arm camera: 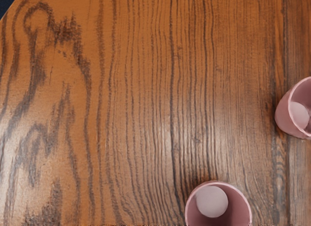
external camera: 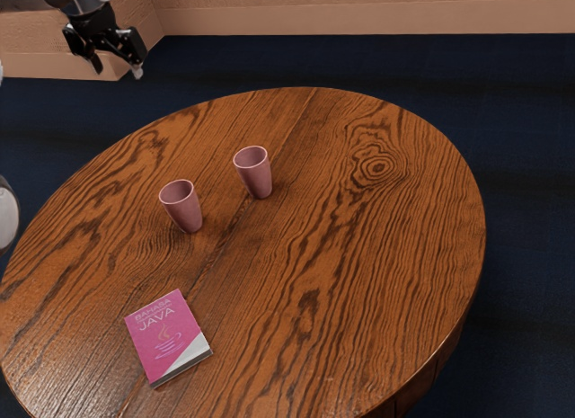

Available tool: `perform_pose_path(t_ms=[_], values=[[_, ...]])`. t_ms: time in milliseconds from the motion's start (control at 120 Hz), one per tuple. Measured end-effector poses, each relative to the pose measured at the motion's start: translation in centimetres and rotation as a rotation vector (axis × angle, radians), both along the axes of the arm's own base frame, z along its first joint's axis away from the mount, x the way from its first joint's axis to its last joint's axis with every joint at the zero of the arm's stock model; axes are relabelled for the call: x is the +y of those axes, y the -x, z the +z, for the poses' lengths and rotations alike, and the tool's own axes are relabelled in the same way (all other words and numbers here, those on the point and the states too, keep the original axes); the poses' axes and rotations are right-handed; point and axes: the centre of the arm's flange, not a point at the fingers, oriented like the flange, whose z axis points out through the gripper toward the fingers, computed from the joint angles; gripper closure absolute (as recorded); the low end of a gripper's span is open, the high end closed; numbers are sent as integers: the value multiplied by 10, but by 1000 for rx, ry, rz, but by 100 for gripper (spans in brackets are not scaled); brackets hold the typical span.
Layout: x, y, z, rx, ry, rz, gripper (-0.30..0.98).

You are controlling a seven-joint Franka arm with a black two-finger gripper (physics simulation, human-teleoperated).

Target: Place the right cup onto the left cup

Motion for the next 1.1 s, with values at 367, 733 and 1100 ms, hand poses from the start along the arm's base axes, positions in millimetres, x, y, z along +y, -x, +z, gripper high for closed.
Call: perform_pose_path(t_ms=[367,733,1100], values=[[-78,-55,-91,116,25,12,2],[-125,-93,-200,103,126,243,2],[-162,-109,-252,81,151,360,2]])
